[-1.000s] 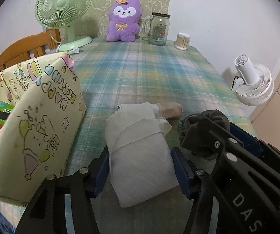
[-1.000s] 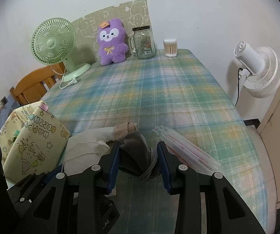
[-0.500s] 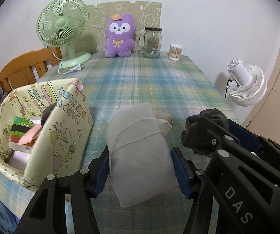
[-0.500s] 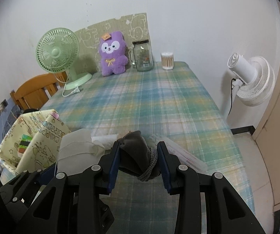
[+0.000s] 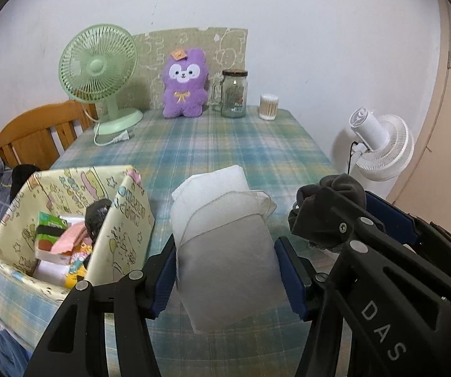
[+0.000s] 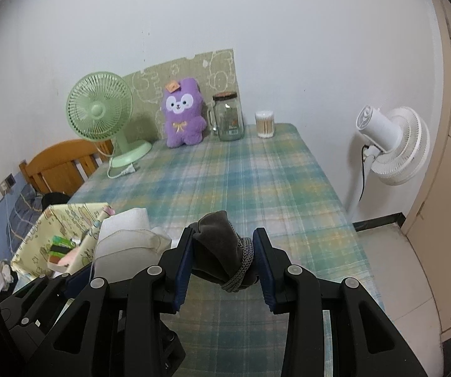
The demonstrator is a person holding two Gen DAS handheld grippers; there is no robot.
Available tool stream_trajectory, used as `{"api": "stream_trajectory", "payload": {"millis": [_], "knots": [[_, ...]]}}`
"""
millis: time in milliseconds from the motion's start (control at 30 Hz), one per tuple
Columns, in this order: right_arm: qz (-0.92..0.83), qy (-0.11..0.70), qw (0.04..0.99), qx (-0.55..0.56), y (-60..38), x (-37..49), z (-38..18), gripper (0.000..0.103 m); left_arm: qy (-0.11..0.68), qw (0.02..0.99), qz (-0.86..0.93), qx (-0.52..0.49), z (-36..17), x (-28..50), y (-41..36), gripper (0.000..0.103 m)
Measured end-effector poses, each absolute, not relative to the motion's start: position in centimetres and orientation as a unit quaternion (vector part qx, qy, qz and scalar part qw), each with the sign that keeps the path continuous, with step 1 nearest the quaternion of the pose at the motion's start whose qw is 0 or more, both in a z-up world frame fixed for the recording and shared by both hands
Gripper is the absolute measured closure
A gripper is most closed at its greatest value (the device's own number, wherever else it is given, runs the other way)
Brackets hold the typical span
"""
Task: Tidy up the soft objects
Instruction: 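Lift and carry white cloth with left tool while right tool carries grey sock to box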
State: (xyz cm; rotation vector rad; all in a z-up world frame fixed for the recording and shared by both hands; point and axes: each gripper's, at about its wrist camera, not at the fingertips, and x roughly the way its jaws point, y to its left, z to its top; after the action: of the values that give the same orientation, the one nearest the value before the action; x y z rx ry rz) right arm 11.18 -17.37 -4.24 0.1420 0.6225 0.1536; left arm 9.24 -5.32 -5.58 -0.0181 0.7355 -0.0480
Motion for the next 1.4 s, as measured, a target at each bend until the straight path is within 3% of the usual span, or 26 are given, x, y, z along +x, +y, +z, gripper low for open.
{"api": "stream_trajectory", "payload": {"millis": [533, 1400], "knots": [[0.066, 0.272, 0.957, 0.075, -17.3, 9.8, -0.5, 0.062, 0.325, 0.945, -0.039, 0.007, -2.0, 8.6, -5.2, 0.041], [0.077, 0.274, 0.958, 0.045, -12.2, 10.8, 1.1, 0.062, 0.305, 0.951, -0.049, 0.021, -0.7, 9.1, -0.8, 0.041]]}}
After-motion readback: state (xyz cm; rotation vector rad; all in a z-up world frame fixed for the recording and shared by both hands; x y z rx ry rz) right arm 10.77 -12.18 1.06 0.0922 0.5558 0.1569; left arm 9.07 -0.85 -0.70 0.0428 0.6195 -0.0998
